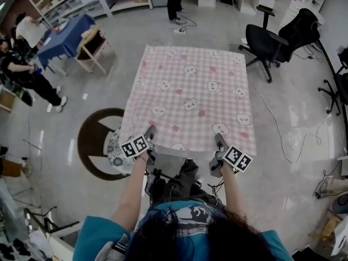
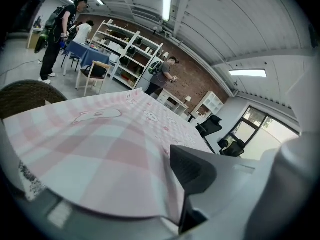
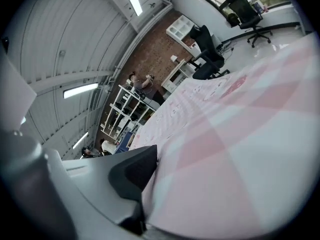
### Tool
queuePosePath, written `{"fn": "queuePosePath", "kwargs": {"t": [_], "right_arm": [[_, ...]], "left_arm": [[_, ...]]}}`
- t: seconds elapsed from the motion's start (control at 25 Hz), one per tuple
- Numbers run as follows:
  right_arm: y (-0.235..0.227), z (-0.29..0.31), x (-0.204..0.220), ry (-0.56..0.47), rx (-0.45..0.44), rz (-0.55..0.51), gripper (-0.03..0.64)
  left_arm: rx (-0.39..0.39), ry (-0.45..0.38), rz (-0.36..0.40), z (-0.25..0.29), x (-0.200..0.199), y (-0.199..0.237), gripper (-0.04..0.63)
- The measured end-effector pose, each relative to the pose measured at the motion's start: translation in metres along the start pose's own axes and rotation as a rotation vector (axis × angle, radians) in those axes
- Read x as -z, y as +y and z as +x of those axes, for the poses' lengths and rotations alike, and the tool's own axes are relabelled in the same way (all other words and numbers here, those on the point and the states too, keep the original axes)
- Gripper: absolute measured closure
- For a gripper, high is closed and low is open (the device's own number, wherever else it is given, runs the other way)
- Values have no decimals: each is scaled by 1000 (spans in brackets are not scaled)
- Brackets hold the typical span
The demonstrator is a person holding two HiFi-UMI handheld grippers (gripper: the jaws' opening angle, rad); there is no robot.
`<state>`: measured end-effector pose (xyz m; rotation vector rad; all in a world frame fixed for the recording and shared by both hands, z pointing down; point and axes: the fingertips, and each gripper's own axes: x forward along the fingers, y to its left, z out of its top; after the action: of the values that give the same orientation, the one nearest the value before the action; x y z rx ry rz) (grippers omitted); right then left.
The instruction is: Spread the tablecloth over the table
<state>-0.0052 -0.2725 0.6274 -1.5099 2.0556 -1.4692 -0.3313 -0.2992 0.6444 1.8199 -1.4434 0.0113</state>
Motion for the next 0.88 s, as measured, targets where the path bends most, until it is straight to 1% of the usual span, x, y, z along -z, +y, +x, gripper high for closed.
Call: {"fn": "queuePosePath", "kwargs": {"t": [0.12,0.24,0.32,0.48,0.6,0.68,0.72,0.76,0.88], "right_arm": [[-14,-8,15,19,11,59,577],[-27,-14,28,43,35,74,572],[-34,-16,35,63,56,70,564],[-52,-25,52,121,119,45,477],[-62,-34,59,133,145,45,471],[-68,-42,64,144,153,49,471],[-69,-45,66,150,151,48,471],[-69,-47,68,155,147,44,471],[-66,-50,70,161,140,7,469]], "left_arm": [[-52,28,-4,-7,24,12,468],[-107,61,1,-12,46,22,463],[-127,75,-6,-15,56,27,449],[-148,96,-8,-19,67,33,412],[-181,98,-23,-24,73,40,377],[-207,109,-49,-32,85,48,377],[-209,109,-51,-36,90,52,379],[-205,104,-45,-39,93,54,396],[-180,108,-19,-44,96,53,397]]}}
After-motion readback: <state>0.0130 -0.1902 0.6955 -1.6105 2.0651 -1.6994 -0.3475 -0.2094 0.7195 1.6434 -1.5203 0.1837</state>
